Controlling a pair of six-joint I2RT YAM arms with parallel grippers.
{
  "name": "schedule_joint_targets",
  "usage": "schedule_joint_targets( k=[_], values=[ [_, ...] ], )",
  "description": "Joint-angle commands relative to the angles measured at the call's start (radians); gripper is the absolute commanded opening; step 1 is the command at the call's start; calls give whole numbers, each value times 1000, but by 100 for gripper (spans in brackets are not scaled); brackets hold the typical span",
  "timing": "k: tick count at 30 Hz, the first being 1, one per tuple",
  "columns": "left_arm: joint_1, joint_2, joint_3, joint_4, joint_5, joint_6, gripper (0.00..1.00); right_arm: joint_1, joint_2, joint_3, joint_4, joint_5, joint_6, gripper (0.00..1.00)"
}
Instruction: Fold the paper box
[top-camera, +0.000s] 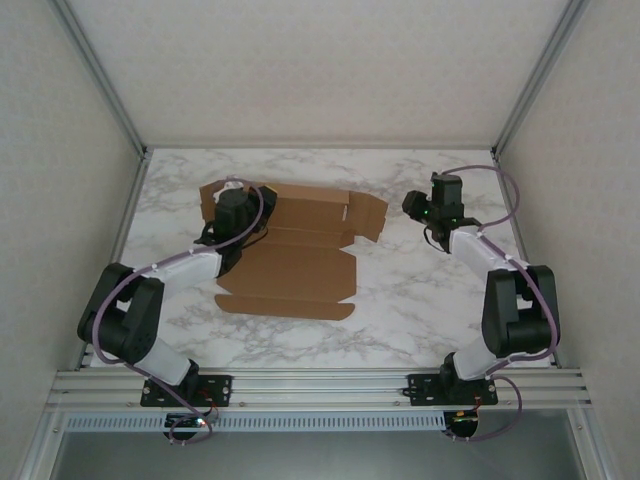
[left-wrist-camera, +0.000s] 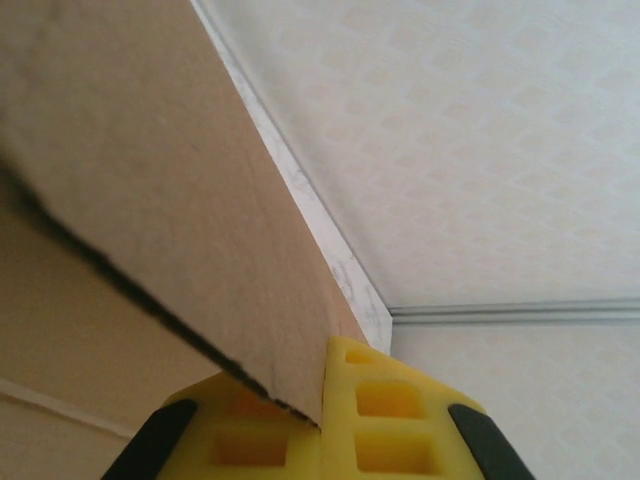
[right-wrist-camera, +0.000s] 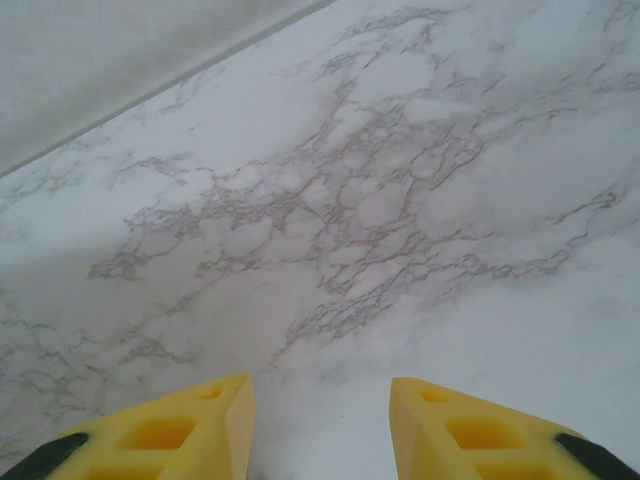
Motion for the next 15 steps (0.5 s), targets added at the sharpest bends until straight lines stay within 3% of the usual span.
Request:
schedule_joint_targets(
  k=[1,8,15],
  values=[
    [-4,-11,-30,95,12,65,0,-9,48,35,35,14,-59,41],
    [8,40,33,-3,32,51,0,-10,119,15,150,-146,-321,41],
    [19,66,51,-3,76,38,0,-15,190,133,-33,-361,-558,41]
  ],
)
